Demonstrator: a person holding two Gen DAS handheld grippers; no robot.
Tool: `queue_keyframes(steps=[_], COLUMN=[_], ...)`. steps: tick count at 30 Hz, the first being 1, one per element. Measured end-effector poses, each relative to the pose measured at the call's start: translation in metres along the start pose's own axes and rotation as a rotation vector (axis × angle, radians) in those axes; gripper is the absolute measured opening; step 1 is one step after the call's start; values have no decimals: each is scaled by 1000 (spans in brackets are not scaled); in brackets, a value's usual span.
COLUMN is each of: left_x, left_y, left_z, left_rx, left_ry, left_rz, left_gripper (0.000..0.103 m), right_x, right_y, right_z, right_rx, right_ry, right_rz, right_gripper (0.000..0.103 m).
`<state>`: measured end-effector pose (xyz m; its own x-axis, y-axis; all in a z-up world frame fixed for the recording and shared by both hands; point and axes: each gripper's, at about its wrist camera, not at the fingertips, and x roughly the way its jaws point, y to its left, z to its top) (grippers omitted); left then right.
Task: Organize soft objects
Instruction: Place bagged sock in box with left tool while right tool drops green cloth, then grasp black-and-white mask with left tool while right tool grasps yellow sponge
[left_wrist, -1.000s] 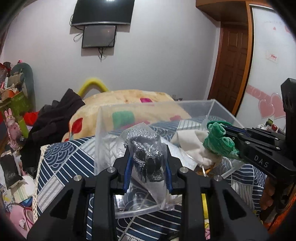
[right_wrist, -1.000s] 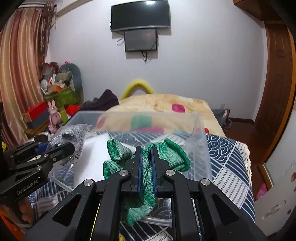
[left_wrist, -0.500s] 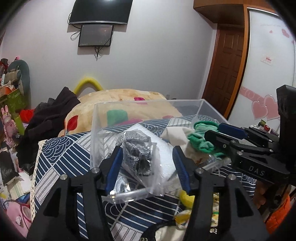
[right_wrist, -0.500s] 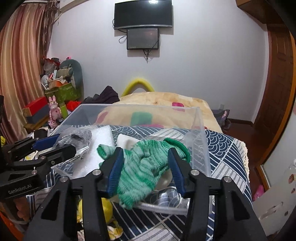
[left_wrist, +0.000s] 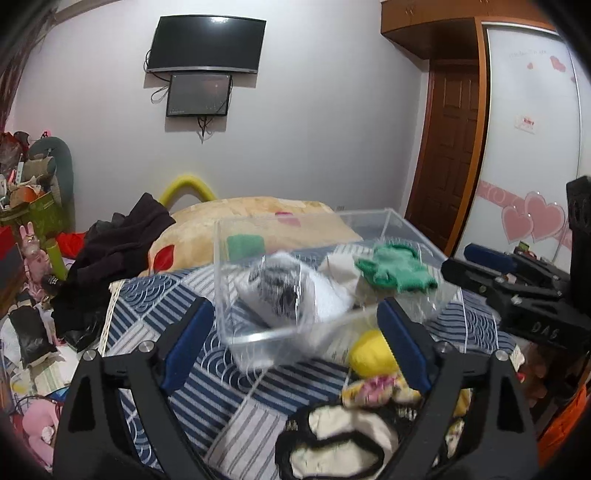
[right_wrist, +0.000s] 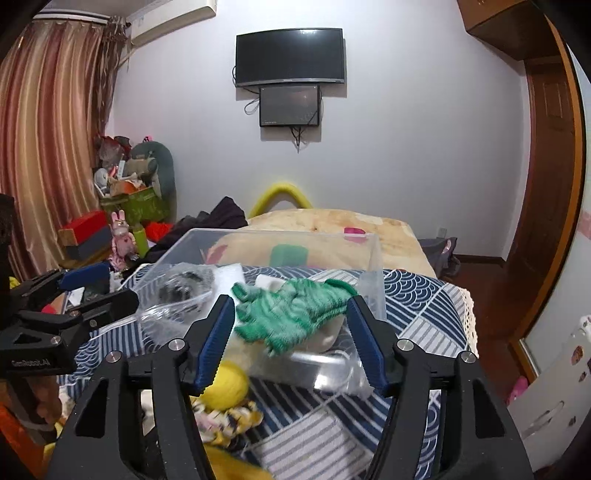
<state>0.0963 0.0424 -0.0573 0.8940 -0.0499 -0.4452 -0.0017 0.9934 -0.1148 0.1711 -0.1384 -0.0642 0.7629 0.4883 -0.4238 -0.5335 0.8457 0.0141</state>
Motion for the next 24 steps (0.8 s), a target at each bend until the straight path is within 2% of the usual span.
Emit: queue_keyframes(steps=[6, 16, 24], left_x=[-3, 6, 11], left_y=[-2, -12, -8], left_z=[-25, -65, -90], left_rx=[-10, 4, -51], left_ry=[67, 199, 255], left_rz=[-12, -27, -44], left_gripper=[92, 92, 95], right_x=[-11, -13, -11], right_y=[7, 19, 34], right_z=[-17, -46, -63], right_rx=[-1, 18, -19], right_ry=[18, 104, 166], right_rz=[8, 45, 75], right_gripper=[61, 62, 62])
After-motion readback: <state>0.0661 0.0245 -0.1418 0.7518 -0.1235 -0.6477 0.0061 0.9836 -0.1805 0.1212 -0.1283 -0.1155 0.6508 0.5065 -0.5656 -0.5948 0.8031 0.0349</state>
